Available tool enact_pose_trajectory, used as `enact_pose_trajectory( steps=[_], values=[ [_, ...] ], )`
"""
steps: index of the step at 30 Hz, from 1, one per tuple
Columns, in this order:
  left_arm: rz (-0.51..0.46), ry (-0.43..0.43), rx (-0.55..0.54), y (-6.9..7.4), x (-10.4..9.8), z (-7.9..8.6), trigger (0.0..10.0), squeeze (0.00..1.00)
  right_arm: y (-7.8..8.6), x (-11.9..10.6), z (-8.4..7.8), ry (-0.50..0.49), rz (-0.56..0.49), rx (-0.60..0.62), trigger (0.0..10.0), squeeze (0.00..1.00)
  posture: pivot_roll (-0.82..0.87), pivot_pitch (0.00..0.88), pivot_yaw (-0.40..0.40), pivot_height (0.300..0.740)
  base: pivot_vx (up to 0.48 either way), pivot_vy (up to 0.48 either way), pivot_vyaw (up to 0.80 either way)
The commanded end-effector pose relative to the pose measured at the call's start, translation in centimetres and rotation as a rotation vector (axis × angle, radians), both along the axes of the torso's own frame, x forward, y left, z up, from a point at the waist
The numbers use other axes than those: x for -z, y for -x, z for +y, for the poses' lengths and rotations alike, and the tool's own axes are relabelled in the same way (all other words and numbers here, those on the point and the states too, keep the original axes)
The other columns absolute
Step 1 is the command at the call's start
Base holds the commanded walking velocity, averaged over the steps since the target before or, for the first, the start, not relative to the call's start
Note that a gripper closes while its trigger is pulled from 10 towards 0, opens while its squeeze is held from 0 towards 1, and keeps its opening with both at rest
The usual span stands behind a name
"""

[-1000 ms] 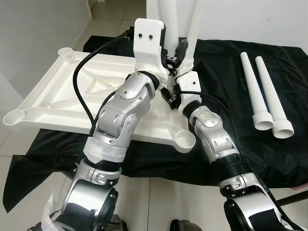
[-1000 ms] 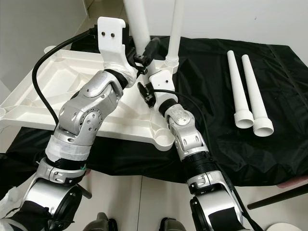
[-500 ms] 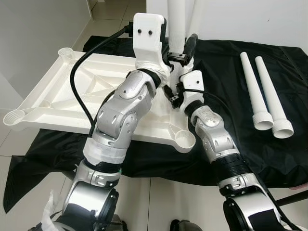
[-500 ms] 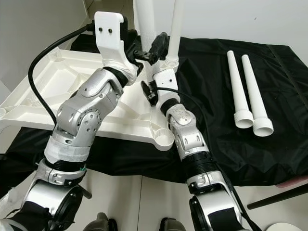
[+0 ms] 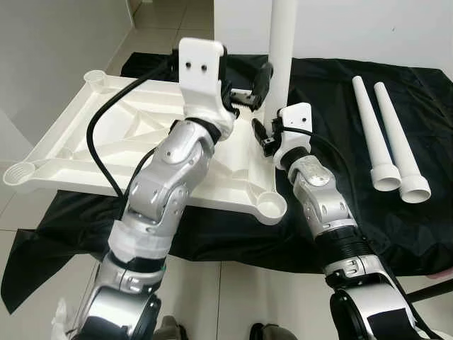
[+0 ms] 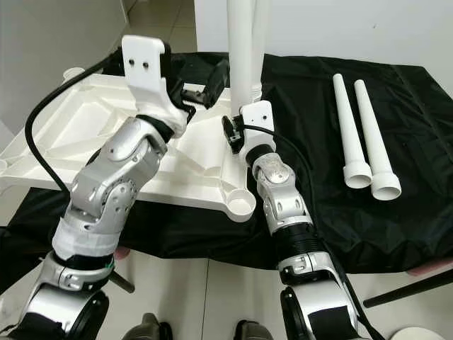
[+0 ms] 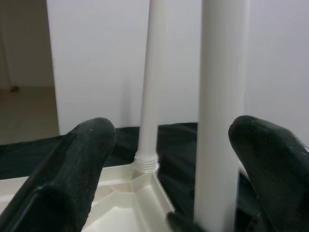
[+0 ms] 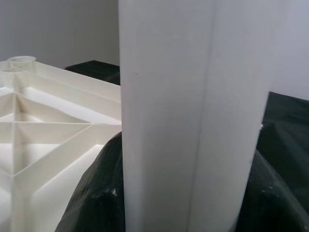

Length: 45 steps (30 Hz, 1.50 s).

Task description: Building children table

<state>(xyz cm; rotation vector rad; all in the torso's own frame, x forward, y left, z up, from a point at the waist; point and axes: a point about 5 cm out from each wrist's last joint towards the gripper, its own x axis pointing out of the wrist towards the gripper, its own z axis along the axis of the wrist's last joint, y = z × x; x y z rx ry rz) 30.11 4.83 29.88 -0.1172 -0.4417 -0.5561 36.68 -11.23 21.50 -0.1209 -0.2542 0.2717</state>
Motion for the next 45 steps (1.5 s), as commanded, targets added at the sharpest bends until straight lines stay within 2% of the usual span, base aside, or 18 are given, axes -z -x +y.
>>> enact_pose_trajectory(
  steps=[1,2,4,5,7,8,11,12,14,18,19,29,31,35,37,38,39,45],
  values=[
    [-0.084,-0.093,0.089,1.1,0.3,-0.3,10.0,0.00,0.1,0.1,-0.8,-0.022,-0.012,0.033,10.0,0.00,-0.03,0.107,0.024,0.740,0.000,0.000,0.00],
    [-0.084,-0.093,0.089,1.1,0.3,-0.3,10.0,0.00,0.1,0.1,-0.8,-0.022,-0.012,0.033,10.0,0.00,-0.03,0.107,0.024,0.740,0.000,0.000,0.00],
    [-0.074,-0.180,0.085,1.4,2.3,-0.1,10.0,0.00,0.3,0.1,-1.1,-0.038,-0.021,0.038,10.0,0.00,-0.03,0.106,0.023,0.740,0.000,0.000,0.00],
    [-0.074,-0.180,0.085,1.4,2.3,-0.1,10.0,0.00,0.3,0.1,-1.1,-0.038,-0.021,0.038,10.0,0.00,-0.03,0.106,0.023,0.740,0.000,0.000,0.00],
    [-0.041,-0.250,0.109,1.9,4.3,0.0,10.0,0.00,0.5,0.1,-1.3,-0.042,-0.029,0.046,10.0,0.00,-0.03,0.106,0.023,0.740,0.000,0.000,0.00],
    [-0.041,-0.250,0.109,1.9,4.3,0.0,10.0,0.00,0.5,0.1,-1.3,-0.042,-0.029,0.046,10.0,0.00,-0.03,0.106,0.023,0.740,0.000,0.000,0.00],
    [0.022,-0.327,0.154,2.4,6.8,0.0,10.0,0.00,0.6,0.3,-1.6,-0.041,-0.030,0.060,10.0,0.00,-0.03,0.104,0.023,0.740,0.000,0.000,0.00],
    [0.022,-0.327,0.154,2.4,6.8,0.0,10.0,0.00,0.6,0.3,-1.6,-0.041,-0.030,0.060,10.0,0.00,-0.03,0.104,0.023,0.740,0.000,0.000,0.00],
    [0.067,-0.411,0.163,2.8,8.9,0.1,10.0,0.00,0.7,0.4,-1.8,-0.036,-0.032,0.063,10.0,0.00,-0.03,0.102,0.023,0.740,0.000,0.000,0.00],
    [0.085,-0.435,0.161,2.9,9.5,0.3,10.0,0.00,0.7,0.4,-1.9,-0.034,-0.035,0.064,10.0,0.00,-0.03,0.102,0.023,0.740,0.000,0.000,0.00],
    [0.107,-0.483,0.148,2.9,10.4,0.4,10.0,0.00,0.8,0.2,-2.0,-0.055,-0.044,0.057,10.0,0.00,-0.03,0.099,0.018,0.740,0.000,0.000,0.00],
    [0.235,-0.623,0.176,3.4,13.2,0.8,10.0,0.00,1.1,-0.2,-2.1,-0.075,-0.063,0.052,10.0,0.00,-0.04,0.097,0.018,0.740,0.000,0.000,0.00],
    [0.272,-0.678,0.183,3.4,14.3,1.0,10.0,0.00,1.1,-0.3,-2.1,-0.075,-0.065,0.051,10.0,0.00,-0.04,0.098,0.018,0.740,0.000,0.000,0.00],
    [0.279,-0.720,0.198,3.6,14.9,1.1,10.0,0.00,1.2,-0.3,-2.1,-0.074,-0.067,0.050,10.0,0.00,-0.04,0.097,0.020,0.740,0.000,0.000,0.00],
    [0.266,-0.786,0.210,3.8,15.7,1.1,10.0,0.00,1.3,-0.3,-2.2,-0.072,-0.066,0.052,10.0,0.00,-0.05,0.097,0.023,0.740,0.000,0.000,0.00],
    [0.266,-0.786,0.210,3.8,15.7,1.1,10.0,0.00,1.3,-0.3,-2.2,-0.072,-0.066,0.052,10.0,0.00,-0.05,0.097,0.023,0.740,0.000,0.000,0.00],
    [0.251,-0.835,0.209,3.8,16.2,1.0,10.0,0.00,1.3,-0.3,-2.3,-0.071,-0.066,0.054,10.0,0.00,-0.05,0.097,0.022,0.740,0.000,0.000,0.00],
    [0.219,-0.881,0.219,3.3,16.5,0.3,10.0,0.00,1.3,-0.3,-2.3,-0.069,-0.066,0.057,10.0,0.00,-0.05,0.104,0.024,0.740,0.000,0.000,0.00]
  ],
)
